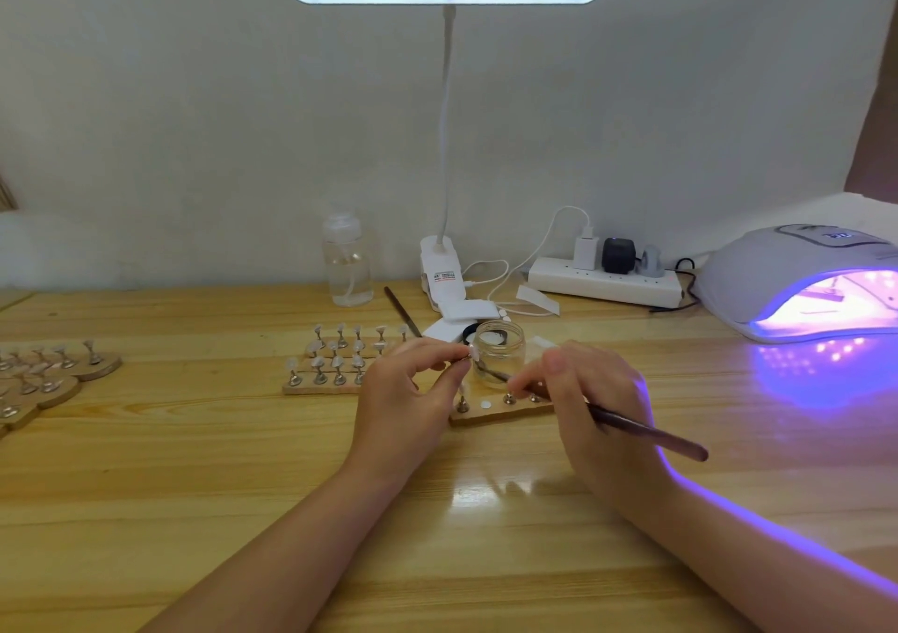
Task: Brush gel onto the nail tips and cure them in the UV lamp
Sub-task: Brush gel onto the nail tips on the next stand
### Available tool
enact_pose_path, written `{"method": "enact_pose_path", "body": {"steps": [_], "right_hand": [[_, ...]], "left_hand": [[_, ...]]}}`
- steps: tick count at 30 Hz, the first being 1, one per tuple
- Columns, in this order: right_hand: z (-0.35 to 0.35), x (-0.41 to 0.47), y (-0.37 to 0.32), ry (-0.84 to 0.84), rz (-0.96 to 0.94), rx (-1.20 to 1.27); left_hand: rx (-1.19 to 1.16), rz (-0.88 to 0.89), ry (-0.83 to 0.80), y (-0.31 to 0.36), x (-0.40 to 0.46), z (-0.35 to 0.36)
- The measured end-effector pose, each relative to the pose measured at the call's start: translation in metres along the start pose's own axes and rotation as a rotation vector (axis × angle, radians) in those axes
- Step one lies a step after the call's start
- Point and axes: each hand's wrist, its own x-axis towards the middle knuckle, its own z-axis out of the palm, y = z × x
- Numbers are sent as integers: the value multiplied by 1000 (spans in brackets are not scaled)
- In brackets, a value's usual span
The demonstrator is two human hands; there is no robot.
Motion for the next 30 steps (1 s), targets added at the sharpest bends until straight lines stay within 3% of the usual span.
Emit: {"method": "enact_pose_path", "body": {"steps": [3, 8, 13, 30], "right_hand": [[0, -1, -2, -9, -24, -104], [-1, -2, -2, -5, 26, 26], [0, -1, -2, -36, 31, -73], [-1, -1, -4, -52, 71, -16]], "left_hand": [[13, 12, -6, -1, 0, 0], [-9, 42, 0, -1, 0, 0], [-12, 48, -7, -2, 0, 1], [-38, 10, -37, 1, 0, -1]]}}
